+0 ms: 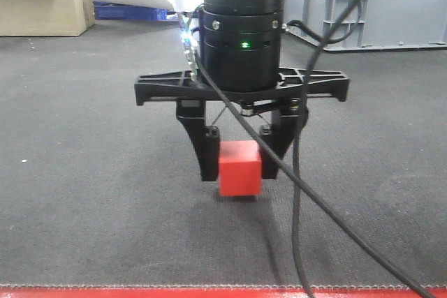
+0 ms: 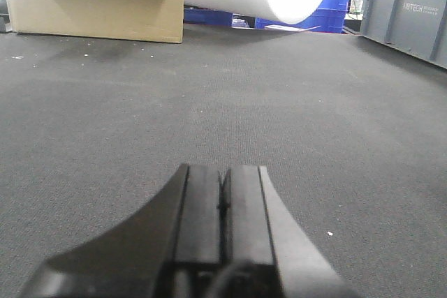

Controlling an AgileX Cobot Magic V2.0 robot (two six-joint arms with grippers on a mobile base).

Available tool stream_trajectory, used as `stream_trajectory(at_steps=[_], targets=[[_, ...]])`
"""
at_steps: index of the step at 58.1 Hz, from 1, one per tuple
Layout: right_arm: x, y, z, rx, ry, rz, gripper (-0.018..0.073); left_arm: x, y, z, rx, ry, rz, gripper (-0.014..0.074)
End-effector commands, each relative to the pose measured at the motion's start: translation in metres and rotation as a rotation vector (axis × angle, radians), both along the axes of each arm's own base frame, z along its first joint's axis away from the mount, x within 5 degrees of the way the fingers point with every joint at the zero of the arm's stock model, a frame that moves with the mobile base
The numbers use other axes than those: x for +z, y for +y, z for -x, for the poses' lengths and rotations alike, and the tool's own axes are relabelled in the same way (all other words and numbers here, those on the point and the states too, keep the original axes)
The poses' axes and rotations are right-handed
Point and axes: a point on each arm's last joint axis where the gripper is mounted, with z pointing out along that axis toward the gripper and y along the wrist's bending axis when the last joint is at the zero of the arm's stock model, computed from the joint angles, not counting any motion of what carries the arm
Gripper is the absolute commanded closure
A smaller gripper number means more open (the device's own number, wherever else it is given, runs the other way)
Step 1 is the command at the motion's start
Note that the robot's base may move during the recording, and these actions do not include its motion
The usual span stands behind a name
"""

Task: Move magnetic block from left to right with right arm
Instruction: 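Lower the held red cube onto the table with the right gripper, then open the right gripper to release the red cube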

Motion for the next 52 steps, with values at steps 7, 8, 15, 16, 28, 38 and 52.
stream_trajectory(at_steps=[7, 8, 15, 16, 28, 38, 52], targets=[[0.0286, 0.0015, -0.0002, -0.008, -0.066, -0.087, 0.0179, 0.0044, -0.0001, 0.0008, -0.004, -0.079, 0.011, 0.0713], [0.0277, 0.0017, -0.0004, -0.008, -0.064, -0.085, 0.0179, 0.0044, -0.0001, 0.0008, -0.004, -0.079, 0.011, 0.0713], [0.0241, 0.0026, -0.0011, -0.009, -0.055, -0.080, 0.0179, 0.0044, -0.0001, 0.0008, -0.004, -0.079, 0.011, 0.0713], [0.0228, 0.0031, -0.0012, -0.009, -0.051, -0.079, 0.0179, 0.0044, -0.0001, 0.0008, -0.004, -0.079, 0.011, 0.0713], [0.0219, 0.0035, -0.0012, -0.011, -0.047, -0.080, 0.0179, 0.0044, -0.0001, 0.0008, -0.004, -0.079, 0.011, 0.0713], [0.0215, 0.0033, -0.0011, -0.011, -0.043, -0.077, 0.0179, 0.0044, -0.0001, 0.0008, -0.004, -0.079, 0.011, 0.0713], [0.0215, 0.0032, -0.0013, -0.010, -0.046, -0.075, 0.0172, 0.0044, -0.0001, 0.0008, -0.004, -0.079, 0.011, 0.0713]])
